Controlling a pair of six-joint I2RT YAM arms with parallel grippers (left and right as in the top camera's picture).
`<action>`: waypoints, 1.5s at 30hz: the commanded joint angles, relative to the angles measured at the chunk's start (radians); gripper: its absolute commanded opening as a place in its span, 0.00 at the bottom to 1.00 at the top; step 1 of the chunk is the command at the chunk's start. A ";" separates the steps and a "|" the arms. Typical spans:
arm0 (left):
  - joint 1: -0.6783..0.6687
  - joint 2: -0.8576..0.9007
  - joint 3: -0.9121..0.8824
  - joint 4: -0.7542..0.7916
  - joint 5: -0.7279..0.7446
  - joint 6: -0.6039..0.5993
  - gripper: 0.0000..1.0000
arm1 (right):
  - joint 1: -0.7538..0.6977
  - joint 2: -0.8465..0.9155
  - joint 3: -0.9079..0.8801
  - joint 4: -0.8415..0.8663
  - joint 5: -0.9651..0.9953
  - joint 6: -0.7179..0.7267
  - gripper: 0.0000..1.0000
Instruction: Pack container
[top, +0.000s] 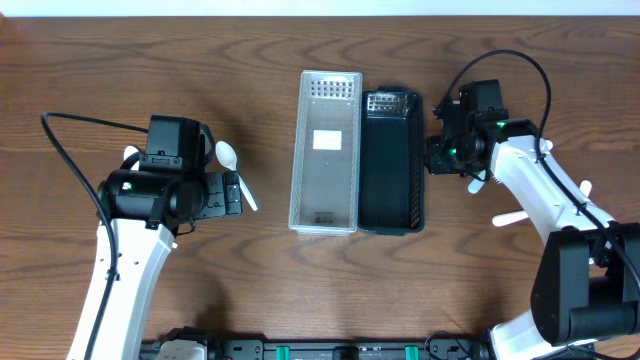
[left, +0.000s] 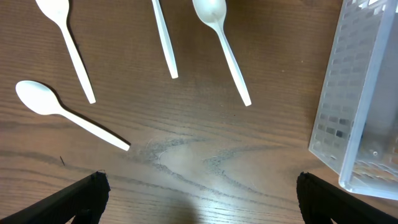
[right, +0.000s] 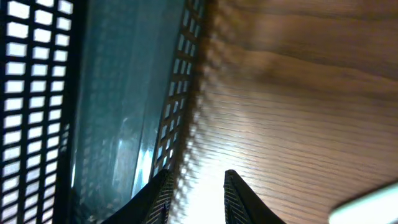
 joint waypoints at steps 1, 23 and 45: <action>-0.002 0.005 0.020 -0.002 0.010 -0.002 0.98 | 0.010 0.006 0.016 0.006 -0.108 -0.051 0.31; -0.002 0.005 0.020 -0.002 0.010 -0.002 0.98 | -0.028 -0.013 0.249 -0.176 0.581 0.370 0.69; -0.002 0.006 0.016 -0.002 0.010 -0.002 0.98 | -0.346 0.060 0.324 -0.236 0.439 0.526 0.96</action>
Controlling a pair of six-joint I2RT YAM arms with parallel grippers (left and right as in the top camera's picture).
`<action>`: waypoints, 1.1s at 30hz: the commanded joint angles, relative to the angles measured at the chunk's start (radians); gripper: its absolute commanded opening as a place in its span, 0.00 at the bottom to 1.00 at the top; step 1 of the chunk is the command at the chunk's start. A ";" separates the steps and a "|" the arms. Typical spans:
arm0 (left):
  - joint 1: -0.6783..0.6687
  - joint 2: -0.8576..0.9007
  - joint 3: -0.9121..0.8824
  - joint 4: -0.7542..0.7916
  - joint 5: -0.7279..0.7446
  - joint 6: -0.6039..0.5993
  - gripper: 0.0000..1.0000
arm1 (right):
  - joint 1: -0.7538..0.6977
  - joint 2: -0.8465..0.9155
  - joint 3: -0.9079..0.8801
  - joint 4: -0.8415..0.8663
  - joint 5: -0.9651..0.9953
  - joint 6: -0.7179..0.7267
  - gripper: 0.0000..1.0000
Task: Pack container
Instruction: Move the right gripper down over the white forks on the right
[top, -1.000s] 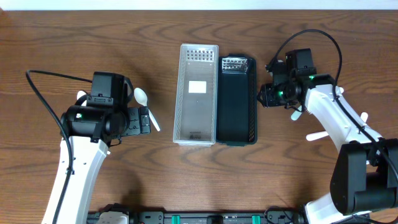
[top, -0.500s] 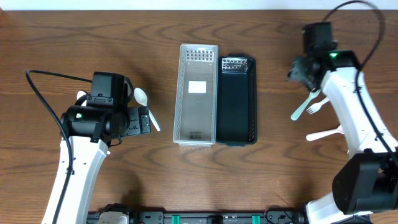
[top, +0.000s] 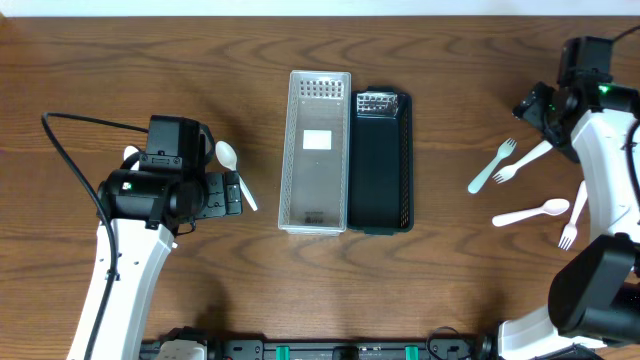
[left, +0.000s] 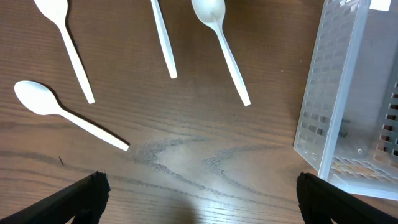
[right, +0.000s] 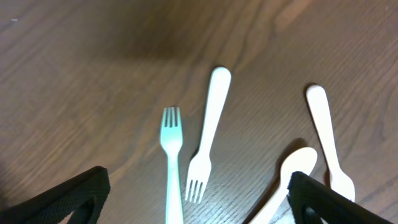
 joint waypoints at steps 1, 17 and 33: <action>-0.002 0.006 0.016 -0.002 0.007 -0.002 0.98 | -0.024 0.060 0.006 -0.006 -0.021 0.019 0.97; -0.002 0.006 0.016 -0.002 0.007 -0.002 0.98 | -0.030 0.285 0.006 -0.026 -0.100 0.064 0.91; -0.002 0.006 0.016 -0.002 0.007 -0.002 0.98 | -0.069 0.295 0.006 -0.041 -0.092 0.124 0.90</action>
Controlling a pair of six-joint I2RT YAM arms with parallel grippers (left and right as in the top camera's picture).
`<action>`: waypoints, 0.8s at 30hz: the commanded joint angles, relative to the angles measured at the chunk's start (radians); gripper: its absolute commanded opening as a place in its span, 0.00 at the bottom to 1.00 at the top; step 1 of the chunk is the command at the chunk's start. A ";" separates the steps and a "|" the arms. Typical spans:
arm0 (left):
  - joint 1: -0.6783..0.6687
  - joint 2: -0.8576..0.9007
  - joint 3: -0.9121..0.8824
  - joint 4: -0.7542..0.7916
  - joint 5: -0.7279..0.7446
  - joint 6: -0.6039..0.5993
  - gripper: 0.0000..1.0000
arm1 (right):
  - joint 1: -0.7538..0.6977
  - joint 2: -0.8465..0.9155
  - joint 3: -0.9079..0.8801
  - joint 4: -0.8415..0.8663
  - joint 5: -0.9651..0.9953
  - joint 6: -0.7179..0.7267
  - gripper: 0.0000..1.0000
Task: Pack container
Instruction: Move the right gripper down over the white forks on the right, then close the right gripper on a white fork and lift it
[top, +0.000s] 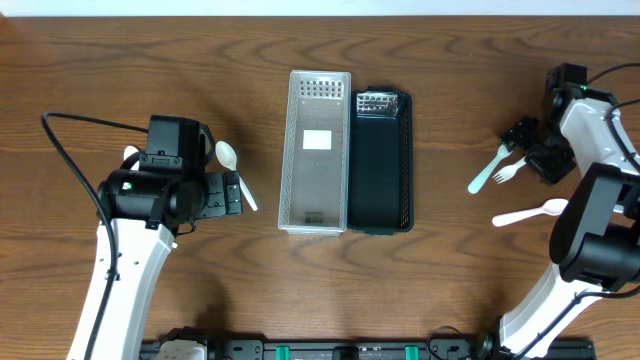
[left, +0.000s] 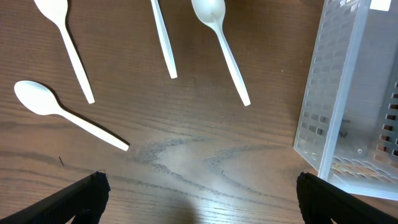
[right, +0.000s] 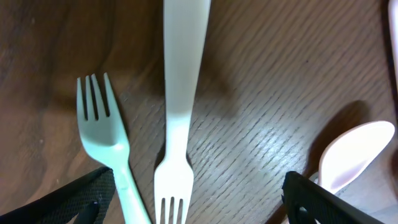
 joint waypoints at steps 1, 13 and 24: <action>-0.002 0.006 0.016 -0.002 0.006 -0.002 0.98 | -0.014 0.018 0.006 0.002 0.006 0.027 0.90; -0.002 0.006 0.016 -0.002 0.006 -0.002 0.98 | -0.017 0.086 0.006 0.018 0.006 0.027 0.91; -0.002 0.006 0.016 -0.002 0.006 -0.002 0.98 | -0.021 0.110 0.006 0.021 0.010 0.027 0.65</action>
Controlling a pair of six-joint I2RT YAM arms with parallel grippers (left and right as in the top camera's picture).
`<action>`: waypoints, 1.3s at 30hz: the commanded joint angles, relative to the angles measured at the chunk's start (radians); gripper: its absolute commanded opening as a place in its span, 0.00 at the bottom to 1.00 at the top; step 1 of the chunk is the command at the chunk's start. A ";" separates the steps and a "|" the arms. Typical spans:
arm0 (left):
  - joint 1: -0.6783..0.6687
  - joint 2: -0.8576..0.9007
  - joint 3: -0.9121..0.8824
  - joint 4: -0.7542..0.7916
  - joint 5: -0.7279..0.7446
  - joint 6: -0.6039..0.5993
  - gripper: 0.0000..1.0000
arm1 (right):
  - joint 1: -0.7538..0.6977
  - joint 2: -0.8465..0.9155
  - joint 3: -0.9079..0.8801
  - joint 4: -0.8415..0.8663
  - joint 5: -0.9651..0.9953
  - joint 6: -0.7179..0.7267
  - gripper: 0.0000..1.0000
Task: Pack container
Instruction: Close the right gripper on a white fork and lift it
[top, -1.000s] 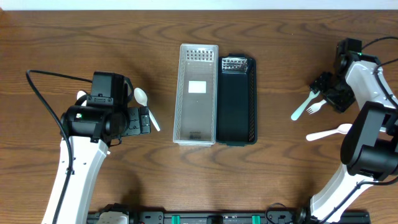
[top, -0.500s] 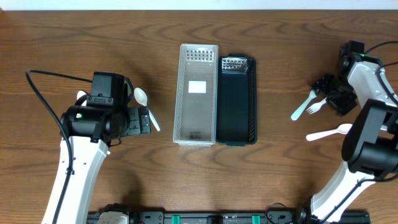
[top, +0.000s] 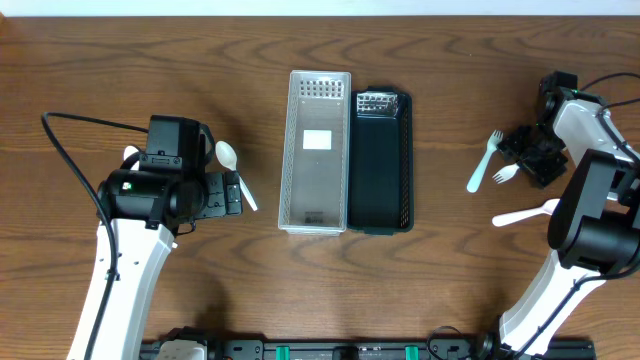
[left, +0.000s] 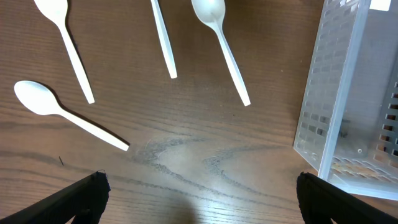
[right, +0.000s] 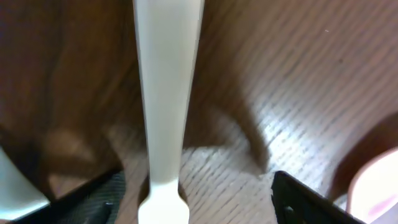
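Note:
A clear slotted container (top: 318, 150) and a black container (top: 380, 160) stand side by side mid-table. At the far right, my right gripper (top: 530, 152) is down at the table, open. Its fingers straddle the handle of a white fork (right: 166, 93), with the gripper (right: 199, 202) very close above it. A mint fork (top: 484, 162) lies just left of it, and a white spoon (top: 525, 213) lies nearer the front. My left gripper (left: 199, 199) hangs open over bare wood, short of several white spoons (left: 224, 50), and holds nothing.
The clear container's perforated wall (left: 339, 106) stands to the right of my left gripper. More white spoons (left: 68, 115) lie to its left. The right arm's cable runs off the table's right edge.
My right gripper has come lower over the white fork. The fork's handle now fills the view between the open fingers. The left arm and the containers have not moved.
At first my right gripper, nearly shut, was at the black container's right wall. Later both containers sat slightly further left and the gripper was open above the forks at the far right. It then came down close over them and now straddles the white fork.

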 joint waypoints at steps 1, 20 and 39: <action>-0.002 0.006 0.016 -0.002 0.007 -0.002 0.98 | -0.018 0.022 0.005 -0.002 0.008 0.011 0.55; -0.002 0.006 0.015 -0.002 0.007 -0.002 0.98 | -0.018 0.022 0.005 -0.009 0.008 0.011 0.13; -0.002 0.006 0.015 -0.001 0.007 -0.002 0.98 | 0.077 -0.142 0.009 -0.024 -0.011 -0.198 0.01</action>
